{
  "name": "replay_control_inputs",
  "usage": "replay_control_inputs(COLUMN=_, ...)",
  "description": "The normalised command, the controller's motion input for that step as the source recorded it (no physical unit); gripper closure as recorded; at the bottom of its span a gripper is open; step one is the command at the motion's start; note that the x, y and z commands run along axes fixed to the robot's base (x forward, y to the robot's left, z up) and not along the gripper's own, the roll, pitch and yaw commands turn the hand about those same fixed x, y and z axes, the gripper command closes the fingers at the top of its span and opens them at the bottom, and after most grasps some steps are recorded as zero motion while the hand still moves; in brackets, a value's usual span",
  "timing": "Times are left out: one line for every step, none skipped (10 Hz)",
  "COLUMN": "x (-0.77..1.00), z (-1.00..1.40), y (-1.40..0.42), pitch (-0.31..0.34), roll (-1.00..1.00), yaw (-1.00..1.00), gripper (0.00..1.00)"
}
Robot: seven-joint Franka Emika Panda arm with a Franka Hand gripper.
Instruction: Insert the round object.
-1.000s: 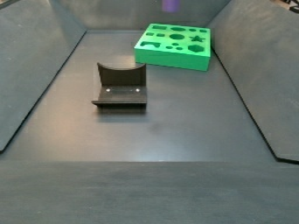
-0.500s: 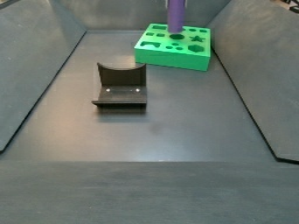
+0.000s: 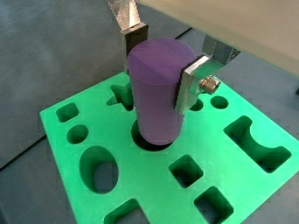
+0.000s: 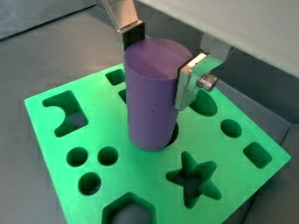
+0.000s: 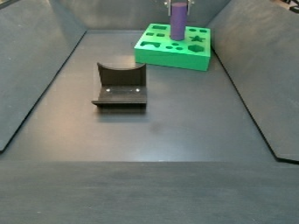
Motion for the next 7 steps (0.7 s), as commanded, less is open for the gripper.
replay_control_inputs(x=-0.12, z=-0.38, y=-0.19, pitch=-0.049, roll=-0.28, yaw=-0.08, gripper=1.0)
replay_control_inputs(x=0.0, z=-0.92, y=0.0, pitch=-0.03, roll=-0.02, yaw=0.0, gripper=1.0)
replay_control_inputs(x=-0.08, z=-1.0, y=0.07, pitch=-0.037, roll=0.02, yaw=0.0, gripper=1.0)
replay_control_inputs(x=0.0, z=-1.0, y=0.0, pitch=-0.039, roll=0.0, yaw=0.0, gripper=1.0)
replay_control_inputs(x=0.0, z=-0.97, y=-0.13, pitch=-0.073, roll=-0.06, yaw=0.0, gripper=1.0)
replay_control_inputs(x=0.07, z=-0.22, y=0.0, pitch=0.0, roll=-0.14, yaw=0.0, gripper=1.0)
replay_control_inputs(x=0.0, z=0.0, y=0.0, pitch=0.0, roll=0.0, yaw=0.0, gripper=1.0)
